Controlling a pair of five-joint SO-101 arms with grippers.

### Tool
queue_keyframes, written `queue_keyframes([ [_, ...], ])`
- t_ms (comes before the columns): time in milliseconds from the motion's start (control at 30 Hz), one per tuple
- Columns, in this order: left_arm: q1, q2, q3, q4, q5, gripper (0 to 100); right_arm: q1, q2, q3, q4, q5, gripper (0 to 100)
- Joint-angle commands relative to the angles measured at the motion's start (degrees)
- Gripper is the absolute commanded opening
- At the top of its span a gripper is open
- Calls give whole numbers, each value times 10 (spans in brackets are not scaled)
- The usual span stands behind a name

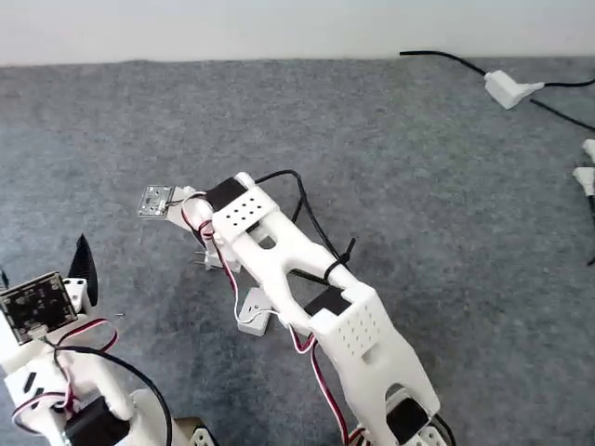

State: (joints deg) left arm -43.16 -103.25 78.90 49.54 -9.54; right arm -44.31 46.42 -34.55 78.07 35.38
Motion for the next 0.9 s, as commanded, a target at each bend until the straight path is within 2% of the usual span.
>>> queue_keyframes([
  [0, -2, -10, -15, 4, -4, 374, -21, -6, -49, 31, -26, 150],
  [300, -1, -10, -16, 4, -4, 374, -58, -7, -177, 152, -51, 151],
  [867, -2, -10, -15, 4, -4, 374, -50, 48, -171, 153, -50, 151],
])
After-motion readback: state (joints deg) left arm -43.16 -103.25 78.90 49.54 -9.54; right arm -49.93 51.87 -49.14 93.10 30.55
